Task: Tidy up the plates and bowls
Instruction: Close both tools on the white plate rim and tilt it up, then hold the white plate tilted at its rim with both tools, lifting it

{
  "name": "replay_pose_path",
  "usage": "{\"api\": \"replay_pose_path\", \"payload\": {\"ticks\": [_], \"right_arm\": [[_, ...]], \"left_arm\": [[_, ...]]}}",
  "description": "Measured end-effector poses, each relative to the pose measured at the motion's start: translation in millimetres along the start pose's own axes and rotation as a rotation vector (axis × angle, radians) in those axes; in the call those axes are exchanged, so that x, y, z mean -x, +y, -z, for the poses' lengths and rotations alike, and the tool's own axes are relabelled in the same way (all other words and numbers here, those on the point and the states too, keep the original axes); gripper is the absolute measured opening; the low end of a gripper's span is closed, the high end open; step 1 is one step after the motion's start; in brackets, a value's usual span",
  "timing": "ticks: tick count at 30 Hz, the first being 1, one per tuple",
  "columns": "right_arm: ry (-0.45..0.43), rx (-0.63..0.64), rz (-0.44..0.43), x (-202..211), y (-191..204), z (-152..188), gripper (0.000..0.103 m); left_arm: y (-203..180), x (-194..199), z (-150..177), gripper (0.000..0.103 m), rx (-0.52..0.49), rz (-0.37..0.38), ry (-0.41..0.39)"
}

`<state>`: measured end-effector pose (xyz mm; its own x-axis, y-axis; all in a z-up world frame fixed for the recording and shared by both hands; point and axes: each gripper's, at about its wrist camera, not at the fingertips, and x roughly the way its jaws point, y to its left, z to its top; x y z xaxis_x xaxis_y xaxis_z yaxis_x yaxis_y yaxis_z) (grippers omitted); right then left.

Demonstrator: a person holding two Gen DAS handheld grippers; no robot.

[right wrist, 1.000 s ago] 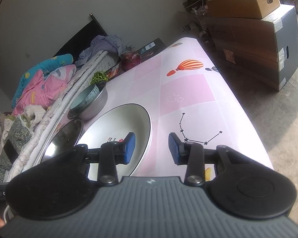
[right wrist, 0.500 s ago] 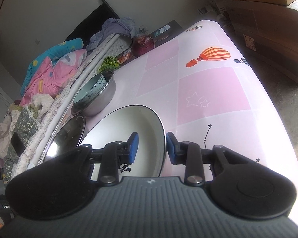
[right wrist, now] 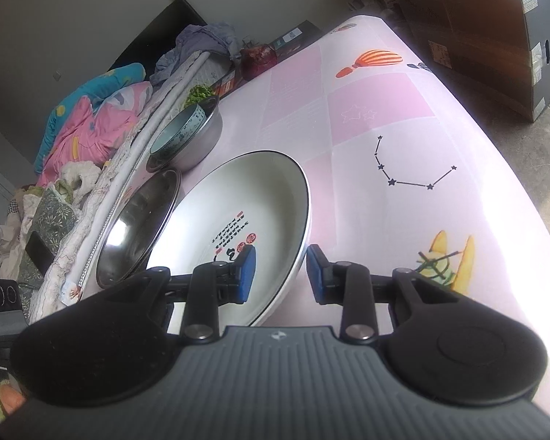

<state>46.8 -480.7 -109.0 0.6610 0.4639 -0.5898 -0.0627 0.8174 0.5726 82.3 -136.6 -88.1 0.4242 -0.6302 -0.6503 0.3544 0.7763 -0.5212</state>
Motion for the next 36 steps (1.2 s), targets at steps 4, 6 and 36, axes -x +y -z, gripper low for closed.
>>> {"api": "replay_pose_path", "payload": {"ticks": [4,6,36], "right_arm": [[-0.006,0.017,0.024,14,15,24,0.029],[-0.021,0.018,0.031,20,17,27,0.029],[0.054,0.027,0.015,-29,17,-18,0.045]], "left_arm": [[1,10,11,0.021,-0.018,0.019,0.004],[3,15,11,0.023,-0.019,0.015,-0.005],[22,-11,-13,0.041,0.03,-0.036,-0.006]]}}
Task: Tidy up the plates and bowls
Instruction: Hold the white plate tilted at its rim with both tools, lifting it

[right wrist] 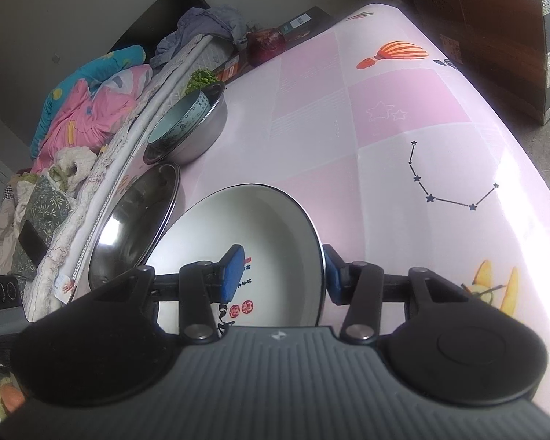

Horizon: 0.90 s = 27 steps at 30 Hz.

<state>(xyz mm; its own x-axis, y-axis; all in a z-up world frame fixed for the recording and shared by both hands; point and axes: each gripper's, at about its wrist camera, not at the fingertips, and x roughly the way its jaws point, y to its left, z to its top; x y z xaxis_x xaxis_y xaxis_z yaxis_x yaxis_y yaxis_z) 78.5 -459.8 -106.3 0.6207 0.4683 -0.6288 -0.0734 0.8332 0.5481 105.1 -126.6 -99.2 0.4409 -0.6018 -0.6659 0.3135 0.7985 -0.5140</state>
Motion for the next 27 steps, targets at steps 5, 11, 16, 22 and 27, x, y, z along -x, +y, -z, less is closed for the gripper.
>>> {"api": "replay_pose_path", "payload": {"ticks": [5,11,16,22,27], "right_arm": [[-0.012,-0.037,0.016,19,6,28,0.045],[-0.016,-0.057,0.038,36,24,63,0.045],[-0.014,-0.064,0.035,38,45,85,0.045],[-0.001,-0.068,0.009,32,71,105,0.045],[-0.018,-0.036,0.049,29,91,114,0.045]], "left_arm": [[-1,11,13,0.041,-0.022,0.01,0.022],[6,30,29,0.041,-0.027,0.019,0.04],[18,52,43,0.041,-0.026,0.007,0.043],[37,77,54,0.041,0.0,-0.01,0.03],[45,88,60,0.041,0.012,-0.005,0.011]]}}
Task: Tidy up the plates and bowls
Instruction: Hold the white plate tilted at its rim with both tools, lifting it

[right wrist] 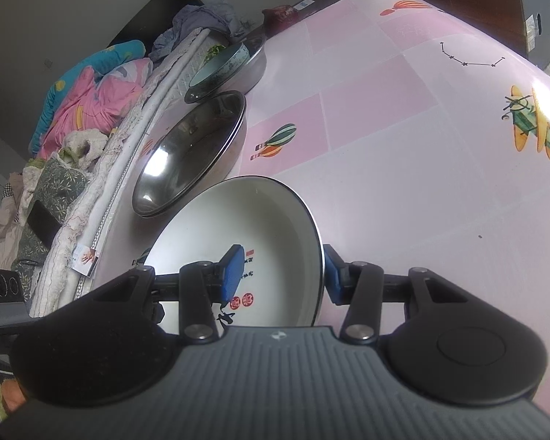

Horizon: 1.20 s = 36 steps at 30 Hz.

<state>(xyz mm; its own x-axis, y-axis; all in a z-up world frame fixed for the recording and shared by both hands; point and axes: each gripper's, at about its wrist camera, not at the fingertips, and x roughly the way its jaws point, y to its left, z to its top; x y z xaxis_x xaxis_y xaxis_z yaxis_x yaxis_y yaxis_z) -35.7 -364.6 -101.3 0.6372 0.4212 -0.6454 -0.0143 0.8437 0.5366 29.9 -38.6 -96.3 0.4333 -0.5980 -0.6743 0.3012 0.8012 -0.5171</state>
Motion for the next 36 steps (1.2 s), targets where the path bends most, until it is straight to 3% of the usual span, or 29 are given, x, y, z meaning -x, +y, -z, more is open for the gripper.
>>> {"api": "replay_pose_path", "payload": {"ticks": [13,25,36], "right_arm": [[-0.087,0.001,0.1,18,4,13,0.044],[-0.095,0.065,0.143,24,9,38,0.041],[-0.097,0.177,0.163,22,23,46,0.033]], "left_arm": [[2,2,-2,0.04,-0.044,-0.066,-0.015],[-10,3,4,0.04,-0.115,-0.114,-0.019],[-7,-1,2,0.024,-0.081,-0.094,-0.006]]}}
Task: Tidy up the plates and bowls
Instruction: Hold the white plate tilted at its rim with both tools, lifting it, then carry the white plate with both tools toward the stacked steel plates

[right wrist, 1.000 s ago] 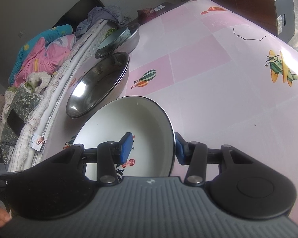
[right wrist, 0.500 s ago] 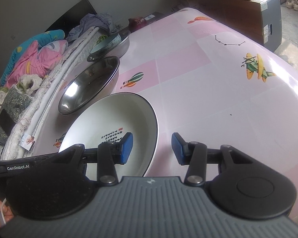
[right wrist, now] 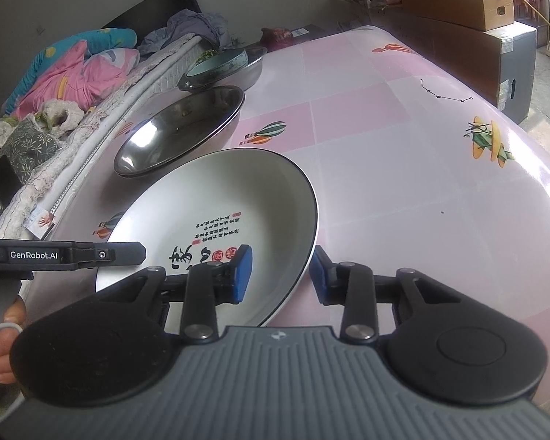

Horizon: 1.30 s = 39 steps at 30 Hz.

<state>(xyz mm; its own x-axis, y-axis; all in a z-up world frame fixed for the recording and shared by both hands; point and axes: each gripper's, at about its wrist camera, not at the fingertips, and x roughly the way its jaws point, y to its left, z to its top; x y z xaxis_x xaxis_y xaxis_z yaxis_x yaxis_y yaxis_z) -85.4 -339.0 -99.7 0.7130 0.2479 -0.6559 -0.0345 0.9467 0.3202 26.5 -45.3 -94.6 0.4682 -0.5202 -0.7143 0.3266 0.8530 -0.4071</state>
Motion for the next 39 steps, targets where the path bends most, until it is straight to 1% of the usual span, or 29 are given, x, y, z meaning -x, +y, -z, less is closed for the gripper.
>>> {"api": "replay_pose_path", "payload": {"ticks": [5,11,21,39], "right_arm": [[-0.002,-0.013,-0.015,0,-4,0,0.032],[-0.003,-0.01,-0.019,-3,-6,-4,0.032],[-0.006,0.001,-0.016,-11,-5,-12,0.032],[-0.007,0.002,-0.018,-12,-5,-11,0.033]], "left_arm": [[-1,0,-1,0.025,0.0,-0.004,-0.004],[1,0,-2,0.026,0.024,0.005,-0.005],[-2,0,-3,0.027,0.022,-0.001,-0.008],[-4,-2,-3,0.029,0.009,-0.004,-0.011]]}}
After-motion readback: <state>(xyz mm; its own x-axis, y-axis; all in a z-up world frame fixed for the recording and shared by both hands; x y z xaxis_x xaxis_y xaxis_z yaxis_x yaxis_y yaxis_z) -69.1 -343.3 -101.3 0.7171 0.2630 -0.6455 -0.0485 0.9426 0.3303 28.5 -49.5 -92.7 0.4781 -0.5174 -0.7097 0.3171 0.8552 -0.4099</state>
